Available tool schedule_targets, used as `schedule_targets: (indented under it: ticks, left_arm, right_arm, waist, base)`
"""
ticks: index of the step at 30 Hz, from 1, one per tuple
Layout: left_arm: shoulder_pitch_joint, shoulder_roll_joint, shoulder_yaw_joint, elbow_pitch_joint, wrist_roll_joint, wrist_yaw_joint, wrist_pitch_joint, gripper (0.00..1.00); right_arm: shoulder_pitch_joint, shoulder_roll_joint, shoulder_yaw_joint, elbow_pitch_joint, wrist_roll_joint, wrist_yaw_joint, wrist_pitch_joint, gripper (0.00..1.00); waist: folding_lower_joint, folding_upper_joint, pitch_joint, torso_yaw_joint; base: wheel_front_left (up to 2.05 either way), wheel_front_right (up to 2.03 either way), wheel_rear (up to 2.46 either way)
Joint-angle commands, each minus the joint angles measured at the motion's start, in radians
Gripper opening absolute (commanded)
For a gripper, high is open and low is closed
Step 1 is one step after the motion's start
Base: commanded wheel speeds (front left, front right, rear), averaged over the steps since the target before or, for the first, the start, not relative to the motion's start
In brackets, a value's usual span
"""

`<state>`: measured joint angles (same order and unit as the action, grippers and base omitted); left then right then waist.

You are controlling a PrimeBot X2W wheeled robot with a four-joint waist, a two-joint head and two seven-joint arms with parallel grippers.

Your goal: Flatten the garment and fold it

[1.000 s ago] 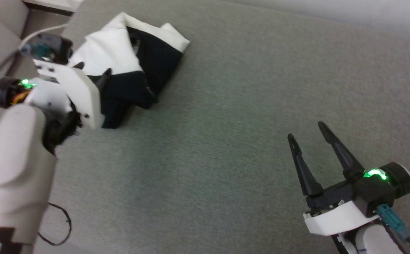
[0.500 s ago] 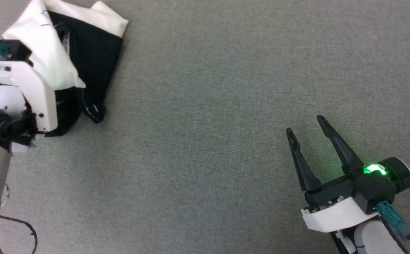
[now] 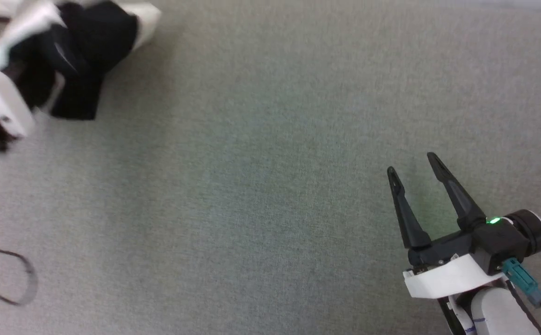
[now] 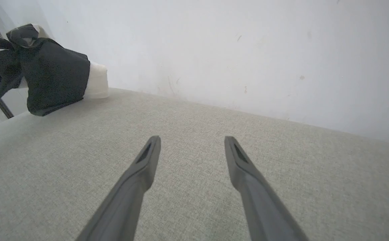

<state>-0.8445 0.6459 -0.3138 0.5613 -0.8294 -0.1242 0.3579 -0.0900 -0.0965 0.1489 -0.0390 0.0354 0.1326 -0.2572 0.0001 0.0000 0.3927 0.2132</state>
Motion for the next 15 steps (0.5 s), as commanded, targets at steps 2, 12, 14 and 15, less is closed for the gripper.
schedule_targets:
  ticks: [2,12,14,15]
  left_arm:
    - [-0.04,0.022,0.014,-0.008,0.031,-0.006,-0.078,0.0]
    - [-0.08,0.007,-0.026,-0.173,0.153,-0.005,-0.351,0.0]
    - [-0.072,-0.016,-0.045,-0.224,0.165,0.0,-0.363,0.0]
    - [-0.068,-0.031,-0.056,-0.25,0.169,0.003,-0.367,0.0]
  right_arm:
    - [-0.006,0.007,-0.011,0.009,0.005,-0.002,-0.005,1.0]
    - [0.036,0.039,-0.052,0.036,0.01,-0.002,-0.005,1.0]
    - [0.041,0.042,-0.053,0.037,0.011,-0.002,-0.005,1.0]
    - [0.042,0.043,-0.052,0.038,0.012,-0.002,-0.005,1.0]
  waist:
    - [-0.0001,0.0,-0.098,0.001]
    - [-0.0001,0.0,-0.259,-0.06]
    - [-0.0001,0.0,-0.278,-0.081]
    - [-0.0001,0.0,-0.285,-0.092]
  base:
    - [0.0,0.0,0.0]
    - [0.0,0.0,0.0]
    - [0.0,0.0,0.0]
    - [0.0,0.0,0.0]
